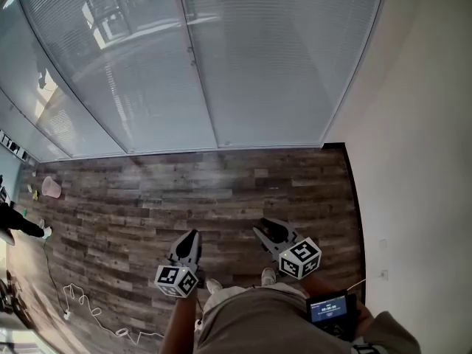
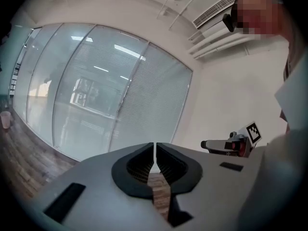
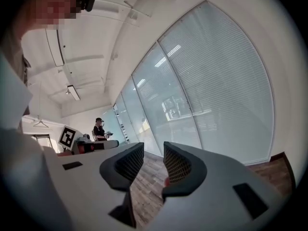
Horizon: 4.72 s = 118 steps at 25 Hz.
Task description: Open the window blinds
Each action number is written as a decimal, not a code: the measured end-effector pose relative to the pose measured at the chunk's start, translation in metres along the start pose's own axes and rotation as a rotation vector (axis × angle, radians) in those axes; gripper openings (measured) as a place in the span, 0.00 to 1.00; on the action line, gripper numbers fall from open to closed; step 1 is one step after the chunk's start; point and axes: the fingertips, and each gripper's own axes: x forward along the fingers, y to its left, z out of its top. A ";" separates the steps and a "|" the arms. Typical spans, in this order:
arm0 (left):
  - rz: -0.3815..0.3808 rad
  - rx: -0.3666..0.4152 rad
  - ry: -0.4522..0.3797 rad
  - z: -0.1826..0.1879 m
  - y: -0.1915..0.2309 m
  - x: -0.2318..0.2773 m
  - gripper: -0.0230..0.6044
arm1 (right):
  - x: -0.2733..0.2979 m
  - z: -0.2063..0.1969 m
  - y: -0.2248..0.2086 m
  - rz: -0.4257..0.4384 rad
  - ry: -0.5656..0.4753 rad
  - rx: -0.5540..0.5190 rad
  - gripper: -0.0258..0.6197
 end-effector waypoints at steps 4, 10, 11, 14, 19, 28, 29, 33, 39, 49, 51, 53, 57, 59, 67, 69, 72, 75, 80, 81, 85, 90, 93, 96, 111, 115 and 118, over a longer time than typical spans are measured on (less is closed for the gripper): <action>-0.004 0.000 0.014 -0.007 -0.020 0.015 0.09 | -0.017 0.001 -0.018 0.001 -0.001 -0.014 0.22; -0.014 0.000 0.016 -0.016 -0.058 0.035 0.09 | -0.048 -0.006 -0.051 -0.014 0.017 -0.022 0.22; -0.011 -0.009 0.015 -0.018 -0.063 0.037 0.09 | -0.053 -0.006 -0.056 -0.014 0.018 -0.021 0.22; -0.004 -0.042 0.015 -0.024 -0.074 0.044 0.09 | -0.064 -0.006 -0.068 -0.011 0.023 -0.010 0.22; 0.016 -0.069 0.016 -0.032 -0.087 0.060 0.09 | -0.077 -0.009 -0.093 -0.023 0.030 0.017 0.22; 0.041 -0.083 0.000 -0.018 -0.061 0.074 0.09 | -0.047 -0.011 -0.108 -0.050 0.062 0.030 0.22; 0.044 -0.084 0.002 -0.016 -0.052 0.075 0.09 | -0.039 -0.010 -0.106 -0.046 0.064 0.028 0.22; 0.053 -0.086 0.006 -0.005 -0.016 0.083 0.09 | -0.006 -0.003 -0.106 -0.051 0.077 0.023 0.22; 0.036 -0.081 0.014 0.023 0.042 0.109 0.09 | 0.055 0.017 -0.110 -0.070 0.086 0.009 0.22; -0.017 -0.076 0.027 0.056 0.127 0.141 0.09 | 0.155 0.034 -0.103 -0.105 0.082 0.003 0.22; -0.027 -0.075 0.037 0.058 0.142 0.147 0.09 | 0.170 0.036 -0.104 -0.119 0.075 -0.003 0.22; -0.043 -0.066 0.047 0.061 0.153 0.154 0.09 | 0.185 0.039 -0.106 -0.133 0.067 -0.006 0.22; -0.060 -0.050 0.061 0.061 0.174 0.161 0.09 | 0.208 0.035 -0.105 -0.143 0.054 0.008 0.22; -0.061 -0.050 0.064 0.060 0.184 0.166 0.09 | 0.218 0.031 -0.105 -0.142 0.055 0.012 0.22; -0.056 -0.054 0.058 0.069 0.205 0.177 0.09 | 0.232 0.041 -0.118 -0.164 0.041 0.007 0.22; -0.053 -0.054 0.056 0.072 0.207 0.186 0.09 | 0.235 0.044 -0.126 -0.163 0.040 0.011 0.22; -0.044 -0.054 0.050 0.078 0.208 0.200 0.09 | 0.242 0.051 -0.140 -0.153 0.040 0.014 0.22; -0.026 -0.053 0.042 0.088 0.210 0.216 0.09 | 0.253 0.065 -0.157 -0.136 0.036 0.014 0.22; 0.010 -0.033 0.021 0.104 0.211 0.253 0.09 | 0.269 0.095 -0.190 -0.084 0.027 0.002 0.22; 0.023 -0.038 0.021 0.107 0.212 0.263 0.09 | 0.271 0.100 -0.199 -0.077 0.031 0.002 0.22; 0.057 -0.044 0.011 0.119 0.203 0.291 0.09 | 0.271 0.116 -0.236 -0.064 0.044 0.008 0.22; 0.075 -0.021 -0.021 0.124 0.189 0.313 0.09 | 0.276 0.119 -0.267 -0.040 0.053 0.009 0.22; 0.099 -0.046 -0.022 0.116 0.190 0.317 0.09 | 0.280 0.111 -0.270 -0.015 0.072 0.018 0.22; 0.115 -0.052 -0.023 0.114 0.189 0.313 0.09 | 0.279 0.110 -0.270 0.003 0.083 0.009 0.22; 0.103 -0.074 0.005 0.142 0.233 0.372 0.09 | 0.316 0.146 -0.312 -0.065 0.035 0.009 0.22; 0.076 -0.060 0.004 0.174 0.260 0.412 0.09 | 0.346 0.164 -0.336 -0.096 0.032 0.020 0.22; 0.057 -0.056 0.010 0.202 0.281 0.440 0.09 | 0.374 0.186 -0.349 -0.111 0.036 0.022 0.22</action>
